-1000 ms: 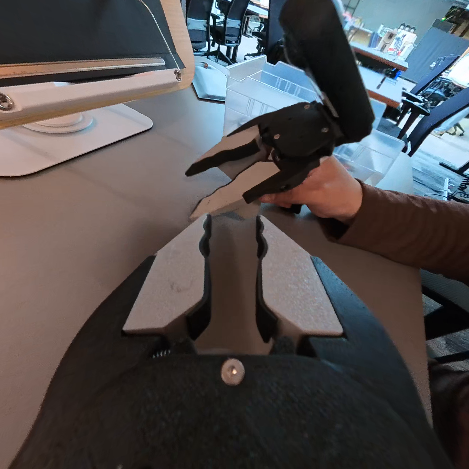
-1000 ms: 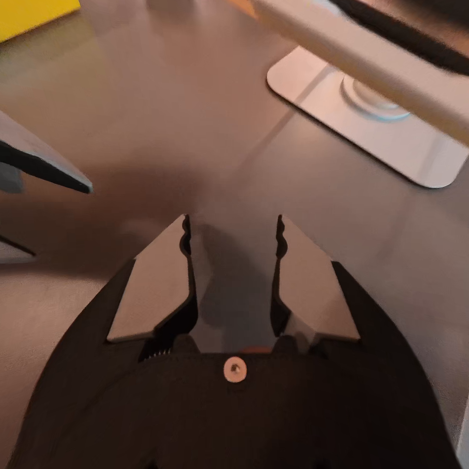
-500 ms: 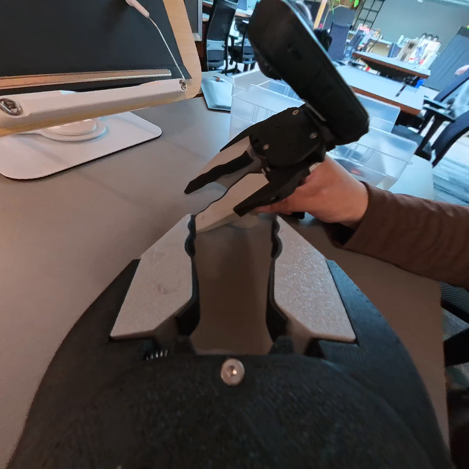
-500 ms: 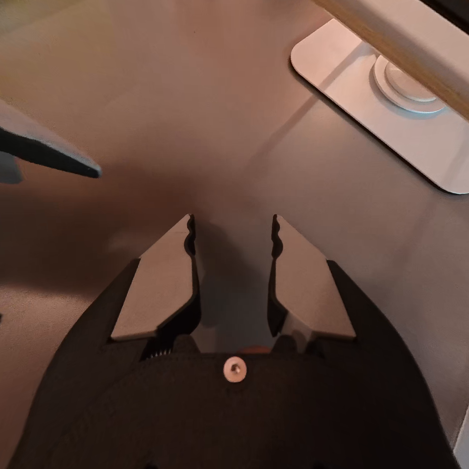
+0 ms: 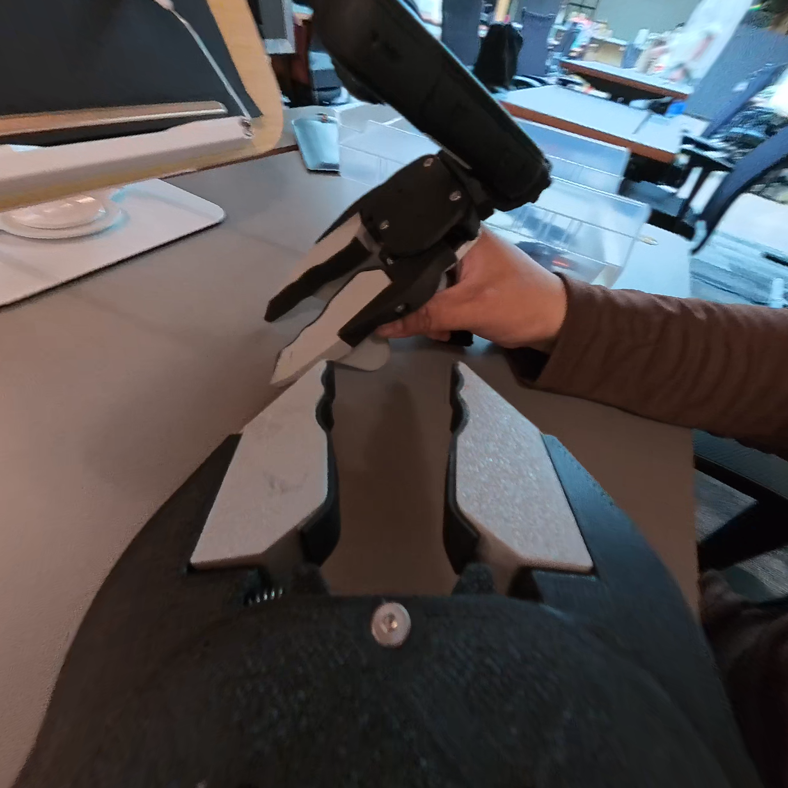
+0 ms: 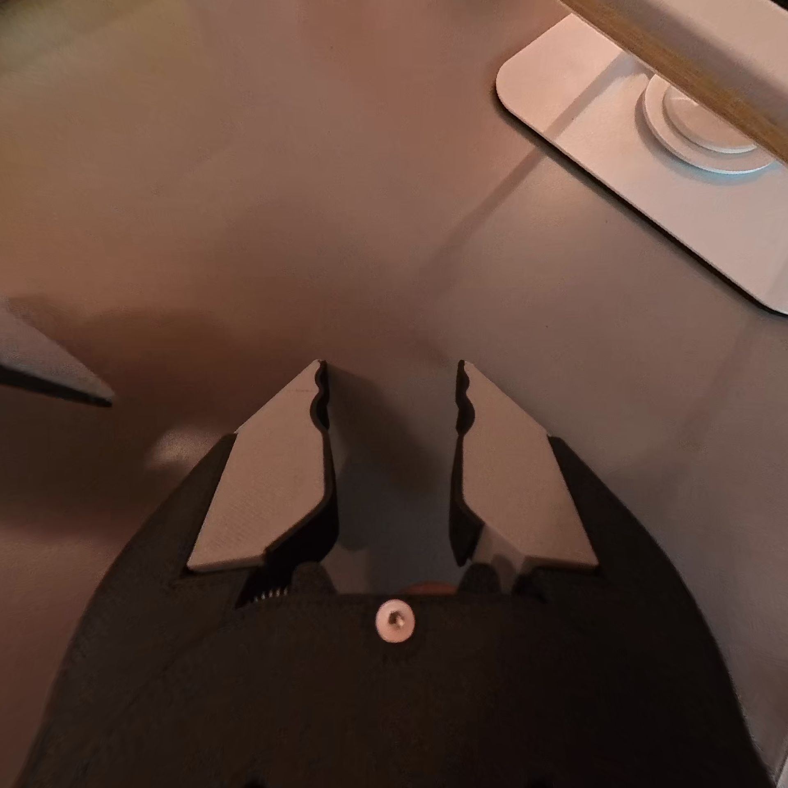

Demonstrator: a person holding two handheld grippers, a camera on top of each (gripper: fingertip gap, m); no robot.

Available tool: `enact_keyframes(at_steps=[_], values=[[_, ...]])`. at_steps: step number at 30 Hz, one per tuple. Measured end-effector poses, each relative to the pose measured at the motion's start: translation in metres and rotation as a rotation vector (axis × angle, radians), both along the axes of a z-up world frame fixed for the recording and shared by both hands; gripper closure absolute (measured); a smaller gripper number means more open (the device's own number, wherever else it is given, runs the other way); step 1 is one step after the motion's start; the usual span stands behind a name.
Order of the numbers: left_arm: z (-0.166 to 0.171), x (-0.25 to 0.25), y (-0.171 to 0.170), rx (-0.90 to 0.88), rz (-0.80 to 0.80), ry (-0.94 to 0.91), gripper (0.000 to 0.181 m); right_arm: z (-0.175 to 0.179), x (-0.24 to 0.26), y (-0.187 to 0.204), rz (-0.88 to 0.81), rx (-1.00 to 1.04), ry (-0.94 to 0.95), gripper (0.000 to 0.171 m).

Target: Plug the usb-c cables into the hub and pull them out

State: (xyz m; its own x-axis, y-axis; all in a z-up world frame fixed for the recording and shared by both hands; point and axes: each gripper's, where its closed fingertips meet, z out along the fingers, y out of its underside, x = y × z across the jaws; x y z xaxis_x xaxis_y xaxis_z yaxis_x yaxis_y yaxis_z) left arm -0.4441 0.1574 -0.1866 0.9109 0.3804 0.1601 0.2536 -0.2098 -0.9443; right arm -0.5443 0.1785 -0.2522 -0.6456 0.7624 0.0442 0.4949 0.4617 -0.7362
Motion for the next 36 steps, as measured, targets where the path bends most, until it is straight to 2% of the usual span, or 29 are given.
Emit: enact_keyframes(at_steps=[4,9,14,16,20,24,27,36], values=[[-0.001,0.01,0.006,0.024,-0.141,-0.091,0.113,0.004,-0.001,0.001,-0.009,-0.024,0.019,0.114],[0.009,-0.022,-0.009,-0.05,-0.079,0.078,0.117,0.011,0.001,0.0,-0.029,-0.077,0.033,0.112],[0.02,-0.06,-0.029,-0.078,-0.044,0.141,0.114,0.024,-0.004,0.004,-0.114,-0.055,0.132,0.094],[0.004,-0.066,-0.034,-0.141,-0.051,0.183,0.11,0.029,-0.002,-0.004,-0.102,-0.062,0.163,0.081],[-0.026,-0.064,-0.038,-0.238,-0.012,0.084,0.111,0.032,0.001,-0.021,-0.084,-0.078,0.19,0.056],[-0.023,-0.078,-0.045,-0.243,0.077,0.117,0.115,0.047,-0.005,-0.022,-0.116,-0.082,0.315,0.059],[-0.025,-0.083,-0.052,-0.23,0.106,0.055,0.114,0.05,-0.005,-0.027,-0.083,-0.108,0.326,0.063],[-0.022,-0.071,-0.048,-0.108,0.049,-0.125,0.113,0.056,0.004,-0.021,-0.054,-0.193,0.319,0.069]])
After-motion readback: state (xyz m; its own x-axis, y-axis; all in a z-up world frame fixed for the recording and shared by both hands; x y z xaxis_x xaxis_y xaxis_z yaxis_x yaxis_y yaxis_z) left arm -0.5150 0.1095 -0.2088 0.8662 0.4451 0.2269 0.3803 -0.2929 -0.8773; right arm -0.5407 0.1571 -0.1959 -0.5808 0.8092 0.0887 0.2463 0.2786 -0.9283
